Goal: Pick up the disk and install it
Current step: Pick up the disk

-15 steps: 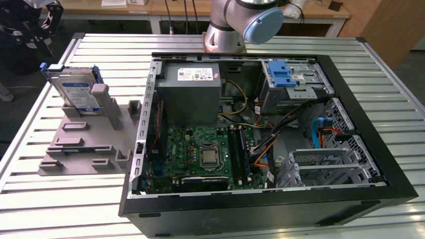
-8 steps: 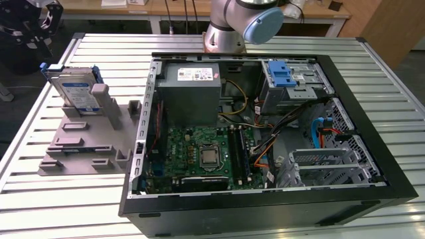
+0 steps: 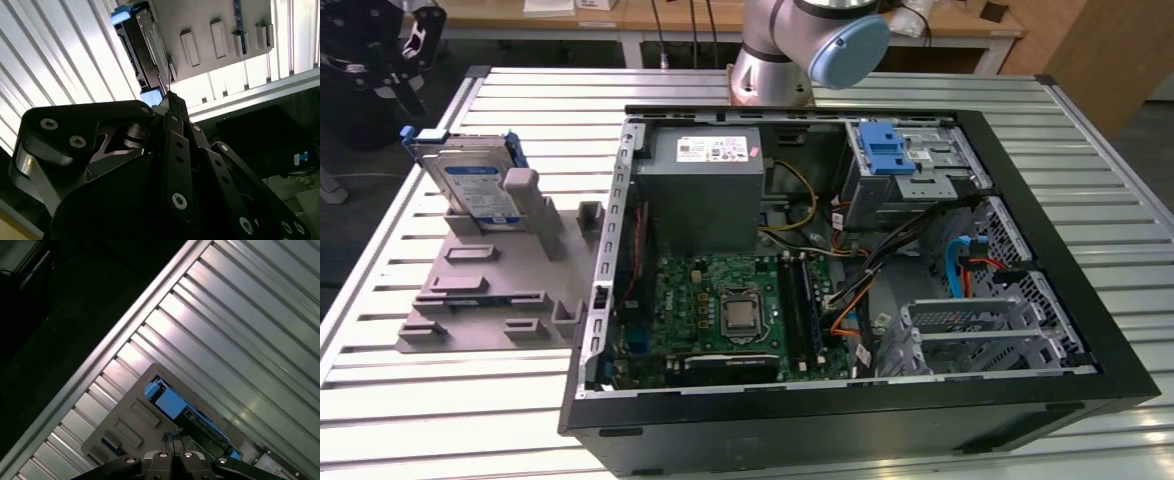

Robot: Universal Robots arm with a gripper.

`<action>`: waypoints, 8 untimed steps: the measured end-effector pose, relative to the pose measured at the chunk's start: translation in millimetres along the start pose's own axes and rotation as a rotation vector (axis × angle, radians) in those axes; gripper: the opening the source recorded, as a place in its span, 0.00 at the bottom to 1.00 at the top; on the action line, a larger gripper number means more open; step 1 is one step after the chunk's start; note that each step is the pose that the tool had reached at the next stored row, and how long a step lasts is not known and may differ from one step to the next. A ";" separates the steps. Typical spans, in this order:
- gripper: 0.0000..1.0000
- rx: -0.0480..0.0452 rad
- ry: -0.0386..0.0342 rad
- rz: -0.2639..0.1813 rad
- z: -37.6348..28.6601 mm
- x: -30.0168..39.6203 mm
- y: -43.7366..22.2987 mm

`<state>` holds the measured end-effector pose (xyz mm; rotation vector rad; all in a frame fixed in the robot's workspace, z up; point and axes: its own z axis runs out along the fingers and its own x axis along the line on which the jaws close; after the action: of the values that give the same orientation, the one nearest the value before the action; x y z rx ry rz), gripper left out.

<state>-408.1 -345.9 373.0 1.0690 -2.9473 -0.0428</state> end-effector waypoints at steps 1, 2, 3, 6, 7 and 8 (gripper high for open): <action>0.11 0.0004 -0.0011 -0.014 0.3 0.0 0.0; 0.11 0.0002 -0.0026 -0.025 0.5 0.0 0.0; 0.11 -0.0003 -0.0047 -0.037 0.8 0.0 0.1; 0.11 -0.0029 -0.0113 -0.073 1.5 0.0 0.0; 0.11 -0.0032 -0.0119 -0.087 1.7 0.0 0.0; 0.11 -0.0035 -0.0122 -0.103 1.9 0.0 0.0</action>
<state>-408.2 -345.8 371.1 1.2233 -2.8992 -0.0550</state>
